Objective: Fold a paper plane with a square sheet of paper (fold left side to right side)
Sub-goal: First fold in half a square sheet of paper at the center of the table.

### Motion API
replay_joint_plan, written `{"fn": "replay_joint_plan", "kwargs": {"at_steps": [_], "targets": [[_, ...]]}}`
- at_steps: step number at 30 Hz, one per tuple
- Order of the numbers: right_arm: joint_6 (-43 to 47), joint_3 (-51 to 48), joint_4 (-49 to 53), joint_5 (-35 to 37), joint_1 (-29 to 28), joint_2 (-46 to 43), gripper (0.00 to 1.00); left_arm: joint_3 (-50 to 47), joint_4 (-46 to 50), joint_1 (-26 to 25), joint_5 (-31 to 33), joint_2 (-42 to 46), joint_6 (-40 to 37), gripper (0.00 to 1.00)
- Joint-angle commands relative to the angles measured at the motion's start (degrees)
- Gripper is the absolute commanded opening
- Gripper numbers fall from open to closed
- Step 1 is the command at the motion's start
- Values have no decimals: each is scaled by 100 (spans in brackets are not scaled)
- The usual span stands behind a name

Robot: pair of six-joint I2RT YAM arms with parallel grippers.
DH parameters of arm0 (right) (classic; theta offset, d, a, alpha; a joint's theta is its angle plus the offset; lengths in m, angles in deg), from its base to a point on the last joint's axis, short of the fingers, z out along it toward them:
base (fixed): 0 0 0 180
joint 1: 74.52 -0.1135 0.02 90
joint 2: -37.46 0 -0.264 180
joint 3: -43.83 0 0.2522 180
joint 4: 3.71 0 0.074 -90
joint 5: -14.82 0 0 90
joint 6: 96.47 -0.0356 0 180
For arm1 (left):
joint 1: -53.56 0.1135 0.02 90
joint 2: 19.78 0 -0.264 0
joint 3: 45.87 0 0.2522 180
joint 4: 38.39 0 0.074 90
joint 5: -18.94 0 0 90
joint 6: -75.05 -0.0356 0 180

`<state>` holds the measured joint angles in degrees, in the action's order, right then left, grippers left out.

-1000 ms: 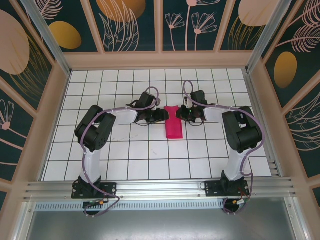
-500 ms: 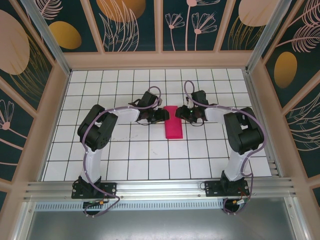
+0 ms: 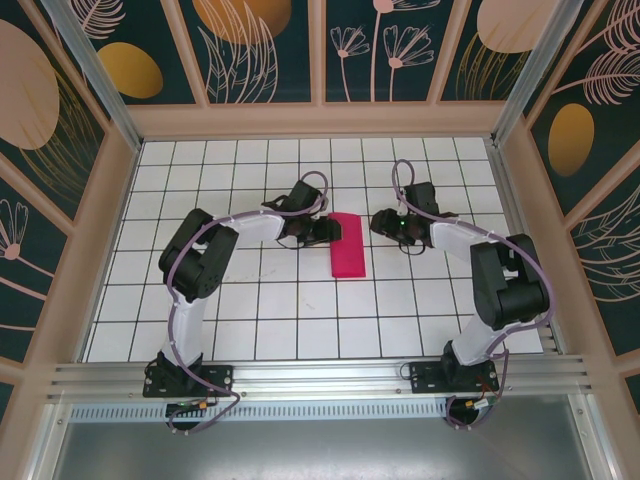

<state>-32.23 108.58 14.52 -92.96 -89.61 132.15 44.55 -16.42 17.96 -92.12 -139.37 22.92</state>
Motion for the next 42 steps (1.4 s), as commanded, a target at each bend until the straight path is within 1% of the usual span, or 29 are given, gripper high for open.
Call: {"fn": "replay_joint_plan", "kwargs": {"at_steps": [1, 8, 22, 42], "targets": [[106, -106, 105, 93, 29, -184, 51, 109, 202, -178, 104, -344, -199, 51], [106, -124, 77, 42, 31, -163, 52, 276, 427, -255, 232, -456, -323, 53], [27, -107, -44, -230, -40, -71, 52, 392, 515, -305, 284, -594, -291, 55], [-39, -45, -73, -323, -211, 14, 52, 578, 663, -340, 367, -796, -280, 58]]}}
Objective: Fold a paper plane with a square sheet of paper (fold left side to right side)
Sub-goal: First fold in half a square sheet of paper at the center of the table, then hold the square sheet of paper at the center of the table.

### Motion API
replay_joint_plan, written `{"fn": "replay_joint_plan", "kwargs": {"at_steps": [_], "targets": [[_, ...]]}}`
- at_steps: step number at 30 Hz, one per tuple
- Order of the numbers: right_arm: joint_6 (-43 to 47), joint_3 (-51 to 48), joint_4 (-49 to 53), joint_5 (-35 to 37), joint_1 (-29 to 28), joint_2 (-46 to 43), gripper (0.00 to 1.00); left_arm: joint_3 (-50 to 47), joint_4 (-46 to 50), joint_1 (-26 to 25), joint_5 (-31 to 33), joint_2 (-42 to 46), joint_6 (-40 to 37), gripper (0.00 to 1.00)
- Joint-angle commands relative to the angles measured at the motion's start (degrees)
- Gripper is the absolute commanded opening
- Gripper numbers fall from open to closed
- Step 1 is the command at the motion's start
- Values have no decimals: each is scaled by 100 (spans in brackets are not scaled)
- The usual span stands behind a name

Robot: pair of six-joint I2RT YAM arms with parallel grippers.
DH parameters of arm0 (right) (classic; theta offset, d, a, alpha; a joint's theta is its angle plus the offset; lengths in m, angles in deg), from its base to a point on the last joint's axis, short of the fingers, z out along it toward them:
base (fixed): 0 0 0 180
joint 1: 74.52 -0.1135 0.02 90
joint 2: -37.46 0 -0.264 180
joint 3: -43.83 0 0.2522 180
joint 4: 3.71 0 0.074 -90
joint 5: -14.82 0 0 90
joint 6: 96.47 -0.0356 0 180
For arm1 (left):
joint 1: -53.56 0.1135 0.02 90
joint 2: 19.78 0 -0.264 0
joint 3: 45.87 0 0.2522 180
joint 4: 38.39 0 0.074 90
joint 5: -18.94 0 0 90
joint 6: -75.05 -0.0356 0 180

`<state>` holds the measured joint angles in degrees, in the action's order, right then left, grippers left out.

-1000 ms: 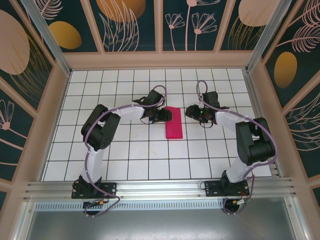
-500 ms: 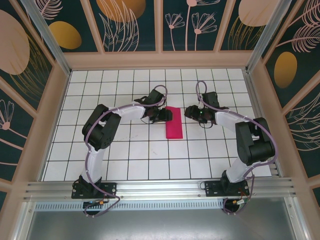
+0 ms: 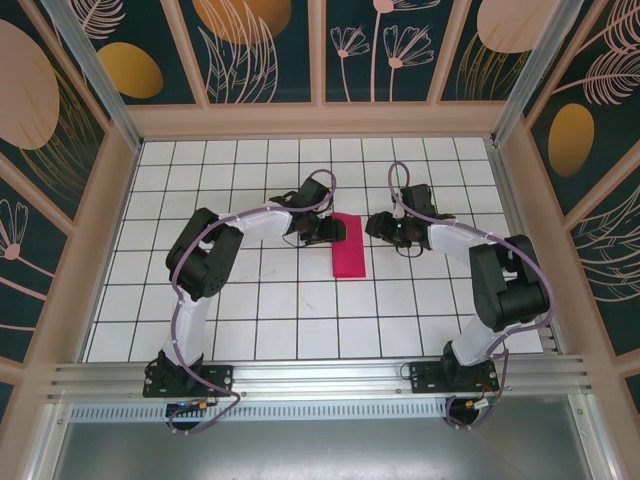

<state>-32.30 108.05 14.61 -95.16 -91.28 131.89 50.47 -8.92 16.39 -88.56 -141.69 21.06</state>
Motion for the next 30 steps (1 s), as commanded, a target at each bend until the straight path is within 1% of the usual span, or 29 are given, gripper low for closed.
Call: {"fn": "replay_joint_plan", "kwargs": {"at_steps": [1, 21, 24, 30], "targets": [[-29, 16, -83, -112, -52, 46, 52, 0, -78, -177, 9, -579, -95, 58], [-98, 112, -76, -163, -279, 180, 48, 111, 37, -229, 106, -764, -101, 60], [-109, 131, -76, -201, -294, 193, 46, 126, 56, -225, 131, -773, -112, 60], [-160, 244, -128, -348, -424, 399, 37, 105, 73, -229, 167, -765, -121, 60]]}}
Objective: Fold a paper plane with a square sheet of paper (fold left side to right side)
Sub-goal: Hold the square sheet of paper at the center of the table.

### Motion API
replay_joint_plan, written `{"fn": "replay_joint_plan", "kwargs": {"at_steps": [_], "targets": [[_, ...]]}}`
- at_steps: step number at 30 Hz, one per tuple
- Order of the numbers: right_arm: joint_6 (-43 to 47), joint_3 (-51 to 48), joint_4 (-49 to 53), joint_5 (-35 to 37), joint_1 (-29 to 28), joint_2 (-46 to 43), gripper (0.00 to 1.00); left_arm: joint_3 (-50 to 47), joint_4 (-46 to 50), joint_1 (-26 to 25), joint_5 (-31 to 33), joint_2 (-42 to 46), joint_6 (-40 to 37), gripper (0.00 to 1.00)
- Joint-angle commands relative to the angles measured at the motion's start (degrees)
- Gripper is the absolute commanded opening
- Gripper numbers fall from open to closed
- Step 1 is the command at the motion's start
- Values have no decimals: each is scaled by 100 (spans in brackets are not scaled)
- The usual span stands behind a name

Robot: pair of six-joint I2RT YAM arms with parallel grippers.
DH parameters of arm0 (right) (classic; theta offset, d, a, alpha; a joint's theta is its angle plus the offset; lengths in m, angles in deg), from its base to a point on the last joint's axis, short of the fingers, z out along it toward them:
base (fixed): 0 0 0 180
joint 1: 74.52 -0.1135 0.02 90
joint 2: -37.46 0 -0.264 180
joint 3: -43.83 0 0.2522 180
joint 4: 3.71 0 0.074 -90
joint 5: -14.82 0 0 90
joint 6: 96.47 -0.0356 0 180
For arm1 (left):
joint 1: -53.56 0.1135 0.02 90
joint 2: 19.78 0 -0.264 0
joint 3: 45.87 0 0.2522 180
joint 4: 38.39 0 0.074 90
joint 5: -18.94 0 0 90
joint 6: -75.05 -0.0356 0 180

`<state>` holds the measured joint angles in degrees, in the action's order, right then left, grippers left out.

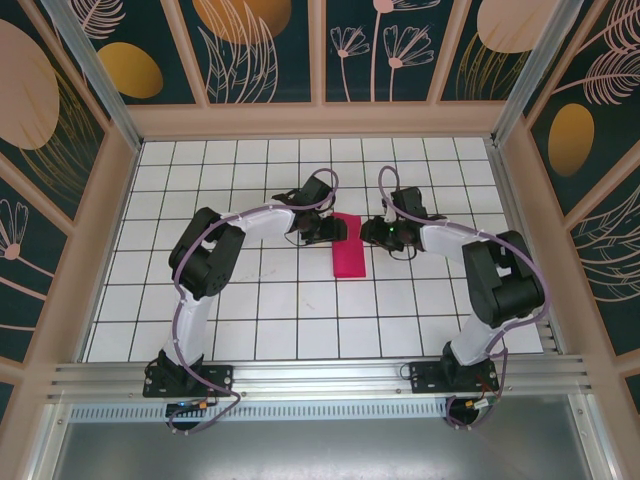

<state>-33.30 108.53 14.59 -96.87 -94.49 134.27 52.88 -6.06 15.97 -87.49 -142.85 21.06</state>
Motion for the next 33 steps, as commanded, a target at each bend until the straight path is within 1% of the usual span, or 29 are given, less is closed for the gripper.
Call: {"fn": "replay_joint_plan", "kwargs": {"at_steps": [1, 4, 8, 17, 22, 27, 30, 33], "targets": [[-70, 230, -128, -193, -129, 208, 35, -133, -213, -187, 60, -649, -120, 60], [-85, 313, -143, -212, -195, 322, 28, -145, -213, -184, 61, -649, -123, 60], [-86, 390, -122, -215, -252, 454, 24, -144, -213, -183, 70, -647, -120, 60], [-68, 447, -19, -107, -283, 574, 22, -142, -196, -183, 108, -657, -120, 60], [-129, 338, -29, 209, -252, 302, 23, -145, -161, -187, 158, -684, -112, 60], [-122, 273, -39, 136, -206, 127, 22, -137, -160, -186, 149, -692, -120, 60], [-130, 281, -79, -50, -212, 201, 19, -137, -160, -180, 157, -692, -116, 60], [-156, 307, -117, -123, -252, 316, 17, -124, -151, -187, 156, -692, -120, 60]]}}
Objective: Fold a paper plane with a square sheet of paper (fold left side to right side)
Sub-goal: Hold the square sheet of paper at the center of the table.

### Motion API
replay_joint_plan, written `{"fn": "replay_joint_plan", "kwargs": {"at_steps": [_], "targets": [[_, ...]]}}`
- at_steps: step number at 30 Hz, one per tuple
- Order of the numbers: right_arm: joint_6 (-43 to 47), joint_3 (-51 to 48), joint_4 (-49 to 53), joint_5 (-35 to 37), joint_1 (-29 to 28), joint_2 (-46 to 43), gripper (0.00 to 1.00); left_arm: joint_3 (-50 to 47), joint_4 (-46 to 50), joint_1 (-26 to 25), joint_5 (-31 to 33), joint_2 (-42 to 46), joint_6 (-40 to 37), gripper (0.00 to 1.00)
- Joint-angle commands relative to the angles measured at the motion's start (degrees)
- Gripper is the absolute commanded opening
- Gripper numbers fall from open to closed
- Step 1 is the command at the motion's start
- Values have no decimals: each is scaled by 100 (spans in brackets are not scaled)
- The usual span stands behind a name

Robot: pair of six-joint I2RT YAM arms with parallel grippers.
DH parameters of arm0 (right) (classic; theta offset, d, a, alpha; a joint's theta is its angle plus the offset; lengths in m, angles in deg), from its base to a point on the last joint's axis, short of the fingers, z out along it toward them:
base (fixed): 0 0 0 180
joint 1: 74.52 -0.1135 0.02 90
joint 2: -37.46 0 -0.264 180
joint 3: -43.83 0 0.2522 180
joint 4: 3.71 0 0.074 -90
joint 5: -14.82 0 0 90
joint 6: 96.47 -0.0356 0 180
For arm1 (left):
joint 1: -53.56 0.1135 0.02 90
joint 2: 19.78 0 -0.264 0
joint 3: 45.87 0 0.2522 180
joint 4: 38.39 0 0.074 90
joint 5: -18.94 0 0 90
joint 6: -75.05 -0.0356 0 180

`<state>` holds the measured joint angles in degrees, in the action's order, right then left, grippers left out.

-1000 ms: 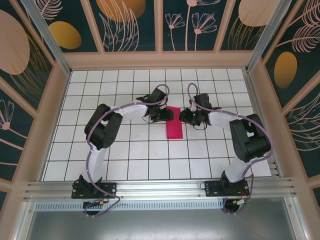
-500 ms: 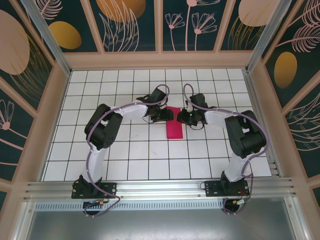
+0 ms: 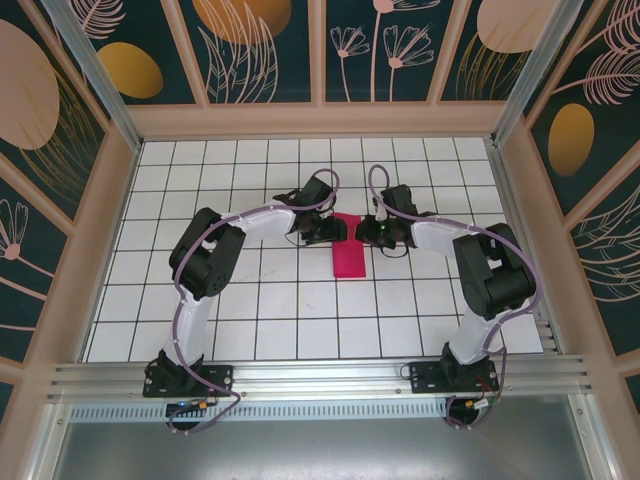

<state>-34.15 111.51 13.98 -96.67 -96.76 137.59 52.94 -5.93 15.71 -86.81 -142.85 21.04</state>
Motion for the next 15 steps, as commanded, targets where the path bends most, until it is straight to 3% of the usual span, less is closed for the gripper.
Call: {"fn": "replay_joint_plan", "kwargs": {"at_steps": [1, 15], "targets": [[-79, 18, -52, -132, -35, 10, 18, -134, -158, -159, 87, -692, -127, 60], [-36, 129, 93, -66, -56, 332, 18, -90, -112, -156, 106, -728, -153, 60]]}}
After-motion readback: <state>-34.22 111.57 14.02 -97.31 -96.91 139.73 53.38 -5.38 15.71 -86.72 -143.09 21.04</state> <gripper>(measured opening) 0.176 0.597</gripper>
